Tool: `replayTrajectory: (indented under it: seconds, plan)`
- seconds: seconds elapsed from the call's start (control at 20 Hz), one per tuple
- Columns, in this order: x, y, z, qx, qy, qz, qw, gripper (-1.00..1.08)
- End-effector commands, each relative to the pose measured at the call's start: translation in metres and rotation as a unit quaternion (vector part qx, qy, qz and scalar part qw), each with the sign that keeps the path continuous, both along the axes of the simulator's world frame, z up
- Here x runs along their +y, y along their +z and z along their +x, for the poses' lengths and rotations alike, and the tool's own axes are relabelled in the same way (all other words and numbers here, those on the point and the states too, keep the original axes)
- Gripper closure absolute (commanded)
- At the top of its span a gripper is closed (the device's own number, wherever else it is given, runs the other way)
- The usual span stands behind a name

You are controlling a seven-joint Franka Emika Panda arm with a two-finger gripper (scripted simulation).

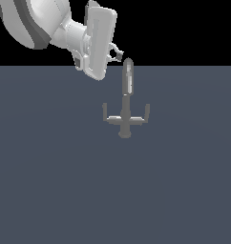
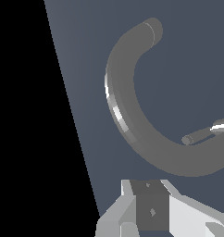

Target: Turn on the faucet by rotating a designated handle.

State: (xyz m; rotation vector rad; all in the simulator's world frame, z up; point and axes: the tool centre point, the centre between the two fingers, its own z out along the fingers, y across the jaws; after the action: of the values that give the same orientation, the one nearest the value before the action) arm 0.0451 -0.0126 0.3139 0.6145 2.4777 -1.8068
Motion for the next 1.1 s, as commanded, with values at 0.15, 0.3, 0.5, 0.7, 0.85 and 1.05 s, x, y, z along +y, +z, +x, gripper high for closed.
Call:
replayTrajectory:
  seconds: [0.15, 0.3, 0.5, 0.7, 0.85, 1.05]
  plan:
    - [0.008, -0.023, 0.015, 0.076, 0.039, -0.008, 0.9963, 1.08]
    - [0.013, -0.036, 0.022, 0.118, 0.058, -0.013, 0.9913, 1.08]
    - [0.019, -0.054, 0.031, 0.172, 0.082, -0.019, 0.9815, 1.08]
    - [0.025, -0.073, 0.038, 0.226, 0.103, -0.025, 0.9684, 1.08]
    - [0.029, -0.088, 0.043, 0.266, 0.117, -0.029, 0.9565, 1.08]
    - [0.034, -0.107, 0.049, 0.318, 0.134, -0.035, 0.9379, 1.08]
